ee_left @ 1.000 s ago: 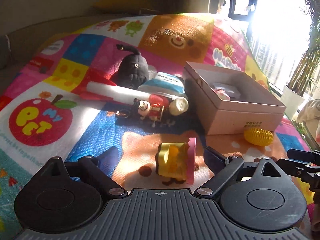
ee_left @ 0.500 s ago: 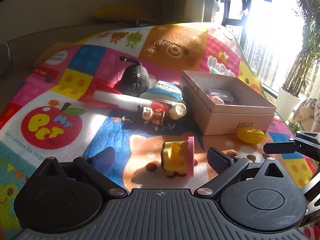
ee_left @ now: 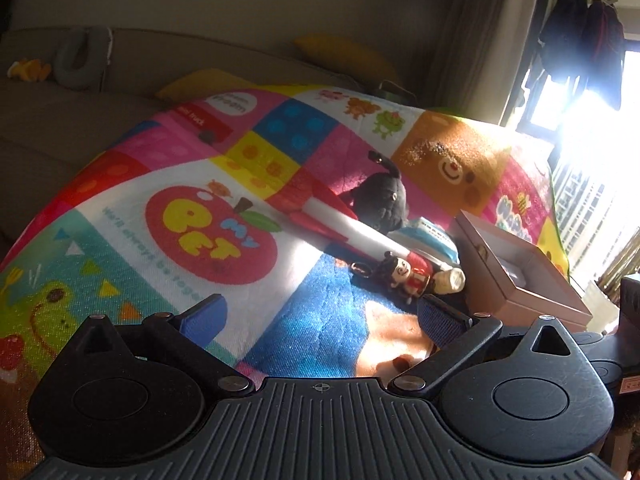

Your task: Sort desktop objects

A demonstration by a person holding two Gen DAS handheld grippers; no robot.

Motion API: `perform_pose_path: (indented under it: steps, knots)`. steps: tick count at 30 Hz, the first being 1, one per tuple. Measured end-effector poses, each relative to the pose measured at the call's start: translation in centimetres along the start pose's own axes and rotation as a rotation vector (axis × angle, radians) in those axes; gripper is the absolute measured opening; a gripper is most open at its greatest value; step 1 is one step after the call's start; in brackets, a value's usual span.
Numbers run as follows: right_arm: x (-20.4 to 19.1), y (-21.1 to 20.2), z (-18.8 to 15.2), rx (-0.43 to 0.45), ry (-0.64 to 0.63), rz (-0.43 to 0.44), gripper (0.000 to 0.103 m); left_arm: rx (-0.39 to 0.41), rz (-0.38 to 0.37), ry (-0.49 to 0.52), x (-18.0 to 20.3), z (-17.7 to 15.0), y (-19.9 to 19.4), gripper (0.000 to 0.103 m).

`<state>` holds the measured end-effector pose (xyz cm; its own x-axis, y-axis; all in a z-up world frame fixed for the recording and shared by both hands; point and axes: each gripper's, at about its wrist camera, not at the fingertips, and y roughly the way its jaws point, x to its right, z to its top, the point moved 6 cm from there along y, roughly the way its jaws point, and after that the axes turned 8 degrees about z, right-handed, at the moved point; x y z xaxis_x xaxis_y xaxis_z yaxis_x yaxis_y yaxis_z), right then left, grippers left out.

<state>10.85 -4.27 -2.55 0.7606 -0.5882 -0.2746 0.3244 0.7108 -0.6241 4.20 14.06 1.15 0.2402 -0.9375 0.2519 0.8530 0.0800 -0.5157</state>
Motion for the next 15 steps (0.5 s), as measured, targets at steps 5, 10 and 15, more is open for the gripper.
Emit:
perform_pose_path:
  steps: [5, 10, 15]
  knots:
    - [-0.2, -2.6, 0.3, -0.024, -0.033, -0.073, 0.054, -0.006, -0.023, 0.02, 0.8, -0.5, 0.1, 0.103]
    - [-1.0, -4.6, -0.1, -0.186, -0.221, -0.3, 0.054, -0.016, -0.059, 0.058, 2.4, -0.9, 0.3, 0.103]
    - [-1.0, -4.6, -0.9, -0.315, -0.34, -0.371, 0.054, -0.026, -0.075, 0.086, 3.4, -1.5, 0.3, 0.103]
